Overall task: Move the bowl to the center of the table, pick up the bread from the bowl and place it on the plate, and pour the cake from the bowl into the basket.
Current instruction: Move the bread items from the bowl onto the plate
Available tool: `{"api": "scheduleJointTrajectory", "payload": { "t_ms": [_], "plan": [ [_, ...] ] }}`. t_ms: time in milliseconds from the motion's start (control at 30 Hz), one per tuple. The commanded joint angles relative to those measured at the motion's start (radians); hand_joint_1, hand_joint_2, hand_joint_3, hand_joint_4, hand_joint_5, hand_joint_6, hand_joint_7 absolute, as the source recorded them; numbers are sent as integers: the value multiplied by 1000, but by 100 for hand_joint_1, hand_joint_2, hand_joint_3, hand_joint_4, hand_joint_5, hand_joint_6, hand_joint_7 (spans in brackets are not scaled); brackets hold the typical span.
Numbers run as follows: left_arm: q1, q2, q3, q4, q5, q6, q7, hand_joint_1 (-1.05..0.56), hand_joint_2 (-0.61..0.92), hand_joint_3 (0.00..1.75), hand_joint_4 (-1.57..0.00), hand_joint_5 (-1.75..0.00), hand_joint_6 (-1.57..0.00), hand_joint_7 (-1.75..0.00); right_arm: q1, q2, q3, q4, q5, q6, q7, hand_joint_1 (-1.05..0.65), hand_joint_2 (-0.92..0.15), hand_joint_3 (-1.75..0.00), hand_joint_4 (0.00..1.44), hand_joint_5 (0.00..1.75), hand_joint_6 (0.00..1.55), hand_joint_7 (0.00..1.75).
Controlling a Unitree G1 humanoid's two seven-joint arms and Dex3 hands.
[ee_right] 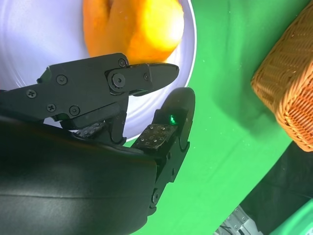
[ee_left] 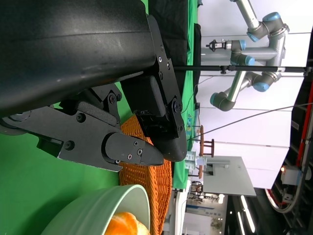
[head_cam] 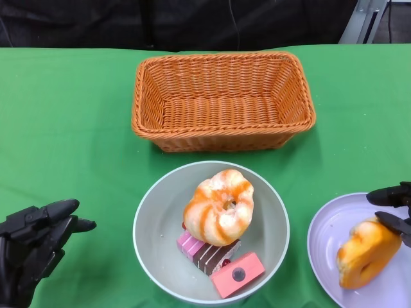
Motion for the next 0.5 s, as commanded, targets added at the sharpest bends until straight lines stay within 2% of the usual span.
{"api": "scheduleJointTrajectory", "payload": {
  "t_ms": [33,167,300,500],
  "plan": [
    [1,17,6,10,-6,-15,-12,-30,92,13,-93,-80,-128,0,3,0,-5,15,10,-34,-12,-24,-92,-16,77,49,82,9],
    [-3,19,8,19,-6,-23,-15,-30,92,14,-93,-80,-128,0,8,-9,6,19,-4,-60,-20,-26,-92,-15,76,47,77,5],
    [-2,16,6,18,-3,-21,-8,-30,92,14,-94,-80,-128,0,10,-11,9,23,-11,-75,-26,-27,-92,-15,72,34,71,0],
    [0,15,4,17,-2,-22,-9,-30,92,13,-94,-80,-129,0,16,-12,9,29,-14,-109,-26,-27,-92,-15,73,29,69,0]
  ]
}}
